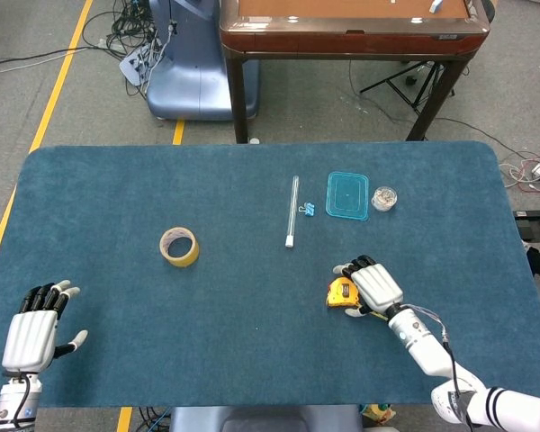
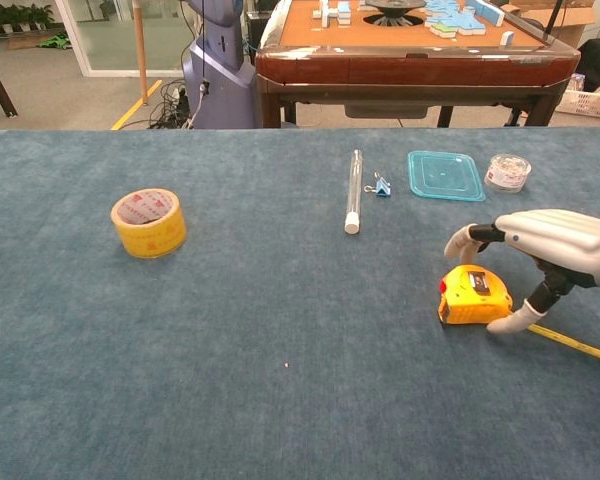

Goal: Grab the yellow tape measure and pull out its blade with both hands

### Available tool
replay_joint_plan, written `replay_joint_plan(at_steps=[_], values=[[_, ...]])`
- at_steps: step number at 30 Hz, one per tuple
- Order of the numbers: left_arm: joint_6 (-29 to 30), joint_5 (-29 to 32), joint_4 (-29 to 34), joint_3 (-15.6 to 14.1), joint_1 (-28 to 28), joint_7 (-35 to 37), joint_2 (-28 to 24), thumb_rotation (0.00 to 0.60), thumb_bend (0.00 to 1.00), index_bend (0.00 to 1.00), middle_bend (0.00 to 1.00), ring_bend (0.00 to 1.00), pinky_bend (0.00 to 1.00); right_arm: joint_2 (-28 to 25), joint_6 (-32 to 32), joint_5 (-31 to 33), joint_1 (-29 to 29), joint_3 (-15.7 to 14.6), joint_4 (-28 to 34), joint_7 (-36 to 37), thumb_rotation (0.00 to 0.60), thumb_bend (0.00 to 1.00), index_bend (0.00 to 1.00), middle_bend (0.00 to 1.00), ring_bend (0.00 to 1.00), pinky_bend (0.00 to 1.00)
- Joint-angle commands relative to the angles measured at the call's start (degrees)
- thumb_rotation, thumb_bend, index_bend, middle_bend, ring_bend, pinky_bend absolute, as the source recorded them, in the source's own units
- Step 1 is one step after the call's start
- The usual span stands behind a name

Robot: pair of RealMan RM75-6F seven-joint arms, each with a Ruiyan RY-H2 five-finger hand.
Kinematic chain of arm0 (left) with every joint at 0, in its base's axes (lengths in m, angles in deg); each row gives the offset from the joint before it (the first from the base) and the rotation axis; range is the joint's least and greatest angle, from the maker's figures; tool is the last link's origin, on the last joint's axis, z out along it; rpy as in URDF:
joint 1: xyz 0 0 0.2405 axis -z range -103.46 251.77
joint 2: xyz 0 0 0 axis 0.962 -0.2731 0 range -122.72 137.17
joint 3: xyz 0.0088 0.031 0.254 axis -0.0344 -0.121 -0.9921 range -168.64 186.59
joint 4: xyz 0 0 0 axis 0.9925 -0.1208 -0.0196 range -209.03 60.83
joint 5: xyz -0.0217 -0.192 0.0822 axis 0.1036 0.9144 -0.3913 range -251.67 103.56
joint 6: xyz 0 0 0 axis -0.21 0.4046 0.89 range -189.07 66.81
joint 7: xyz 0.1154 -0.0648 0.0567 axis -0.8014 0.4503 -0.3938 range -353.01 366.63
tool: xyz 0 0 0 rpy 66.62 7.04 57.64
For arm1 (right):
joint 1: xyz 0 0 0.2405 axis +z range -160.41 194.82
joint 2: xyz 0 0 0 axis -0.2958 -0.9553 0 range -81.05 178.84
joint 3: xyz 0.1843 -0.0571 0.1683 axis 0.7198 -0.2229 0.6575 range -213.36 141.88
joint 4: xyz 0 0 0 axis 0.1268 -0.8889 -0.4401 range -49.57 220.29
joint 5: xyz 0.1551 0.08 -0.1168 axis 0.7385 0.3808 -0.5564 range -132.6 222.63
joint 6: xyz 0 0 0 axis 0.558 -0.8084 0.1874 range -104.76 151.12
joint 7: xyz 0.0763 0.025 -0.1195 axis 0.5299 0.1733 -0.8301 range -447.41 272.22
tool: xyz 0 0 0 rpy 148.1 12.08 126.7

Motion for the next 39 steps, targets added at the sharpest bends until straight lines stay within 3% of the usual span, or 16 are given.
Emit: replay_joint_plan(at_steps=[1,12,18,24,32,39], values=[[0.0,0.0,0.0,0.0,0.0,0.0,0.0,0.600,0.17,0.26,0.18,0.13,0.09,0.0,0.4,-0.1,0.2,-0.2,0.2,0.0,0.600,0.20,0.25,0.31,0.22,0.14],[0.3,-0.1,-0.1,0.0,-0.2,0.3,-0.1,0.600,0.17,0.25,0.18,0.13,0.09,-0.7,1.5,0.0,0.7,-0.7,1.2,-1.0,0.600,0.27,0.25,0.31,0.22,0.14],[0.3,-0.2,-0.1,0.1,-0.2,0.5,-0.1,0.600,0.17,0.25,0.18,0.13,0.09,-1.1,1.9,0.3,0.8,-0.7,1.6,-1.0,0.600,0.41,0.26,0.34,0.23,0.14],[-0.9,0.2,-0.4,0.6,0.6,0.8,-0.4,0.600,0.17,0.25,0.18,0.13,0.09,-1.3,1.6,0.0,1.1,-0.3,2.6,0.4,0.600,0.57,0.40,0.46,0.29,0.14],[-7.1,1.0,-0.1,3.8,5.9,3.1,-2.2,0.600,0.17,0.25,0.18,0.13,0.09,-3.1,0.9,1.0,2.8,2.7,8.0,-1.4,0.600,0.68,0.52,0.56,0.37,0.14],[-14.5,4.4,0.2,7.9,12.2,7.6,-1.9,0.600,0.17,0.24,0.18,0.13,0.09,-2.6,-1.4,6.4,4.4,6.9,14.3,-10.3,0.600,0.73,0.54,0.59,0.42,0.15]])
